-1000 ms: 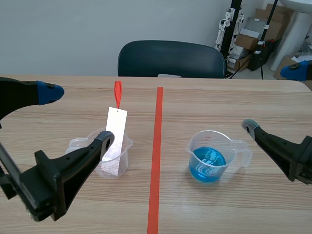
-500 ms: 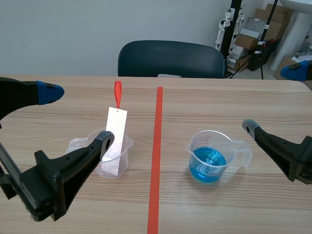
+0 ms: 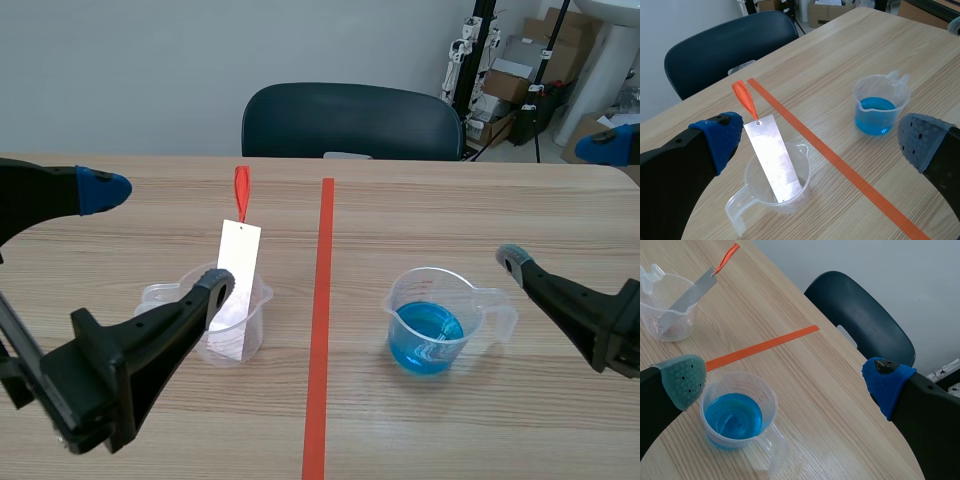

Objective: Do the redox reaction experiment. return to the home posture

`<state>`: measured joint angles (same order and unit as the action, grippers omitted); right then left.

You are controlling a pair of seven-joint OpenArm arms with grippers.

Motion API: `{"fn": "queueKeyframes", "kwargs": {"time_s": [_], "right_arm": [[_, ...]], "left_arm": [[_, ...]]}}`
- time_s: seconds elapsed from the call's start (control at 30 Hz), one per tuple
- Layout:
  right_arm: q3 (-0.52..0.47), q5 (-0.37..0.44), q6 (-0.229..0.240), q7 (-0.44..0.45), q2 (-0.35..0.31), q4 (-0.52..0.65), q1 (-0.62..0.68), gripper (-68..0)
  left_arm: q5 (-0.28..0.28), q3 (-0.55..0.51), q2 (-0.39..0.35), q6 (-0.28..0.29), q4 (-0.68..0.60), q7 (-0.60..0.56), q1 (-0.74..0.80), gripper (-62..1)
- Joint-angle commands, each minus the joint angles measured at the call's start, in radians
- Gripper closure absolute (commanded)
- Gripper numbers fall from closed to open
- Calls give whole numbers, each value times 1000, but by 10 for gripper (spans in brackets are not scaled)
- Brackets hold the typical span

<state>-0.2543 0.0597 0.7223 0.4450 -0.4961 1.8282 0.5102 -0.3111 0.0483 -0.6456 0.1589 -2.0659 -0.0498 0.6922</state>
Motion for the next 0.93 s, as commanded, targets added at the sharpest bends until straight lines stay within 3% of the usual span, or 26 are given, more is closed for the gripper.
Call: {"fn": "queueKeyframes", "kwargs": {"time_s": [0.0,0.57,0.9], "right_arm": [[-13,14,1,10,-13,17,-13,-679],[-13,14,1,10,-13,17,-13,-679],[-13,14,1,8,-13,17,-13,-679]], "left_arm": [[-10,8,2,0,-5,-13,0,-623],[-10,8,2,0,-5,-14,0,-623],[-10,8,2,0,-5,-96,0,-623]]}}
